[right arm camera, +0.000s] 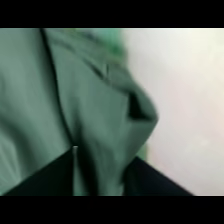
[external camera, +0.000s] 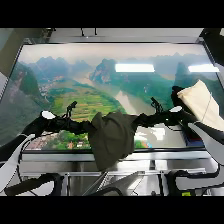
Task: Fold the shirts.
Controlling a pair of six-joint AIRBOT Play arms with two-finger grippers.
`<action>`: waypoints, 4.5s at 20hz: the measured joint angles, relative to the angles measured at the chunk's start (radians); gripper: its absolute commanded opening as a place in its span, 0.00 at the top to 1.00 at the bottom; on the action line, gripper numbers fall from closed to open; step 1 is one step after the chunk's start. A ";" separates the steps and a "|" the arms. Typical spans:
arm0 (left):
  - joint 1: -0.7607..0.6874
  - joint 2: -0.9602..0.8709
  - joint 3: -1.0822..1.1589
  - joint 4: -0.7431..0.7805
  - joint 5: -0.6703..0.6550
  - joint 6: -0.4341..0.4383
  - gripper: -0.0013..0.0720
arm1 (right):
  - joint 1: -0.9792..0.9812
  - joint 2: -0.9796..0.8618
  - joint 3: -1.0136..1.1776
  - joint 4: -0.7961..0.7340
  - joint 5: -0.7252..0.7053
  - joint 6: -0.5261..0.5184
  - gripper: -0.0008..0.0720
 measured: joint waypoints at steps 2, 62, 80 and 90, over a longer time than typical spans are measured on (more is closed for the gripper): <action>-0.010 -0.046 0.017 -0.016 -0.008 0.013 0.63 | 0.017 -0.016 0.038 -0.010 -0.031 -0.008 0.96; 0.197 0.116 0.057 0.288 -0.283 -0.068 0.02 | -0.232 0.350 -0.075 -0.110 0.194 -0.077 0.96; 0.314 0.387 0.252 0.251 -0.460 -0.175 0.96 | -0.467 0.481 0.216 -0.013 0.313 -0.039 0.96; 0.476 0.682 0.746 0.252 -0.417 -0.205 0.96 | -0.597 0.583 0.672 0.410 0.380 -0.025 0.96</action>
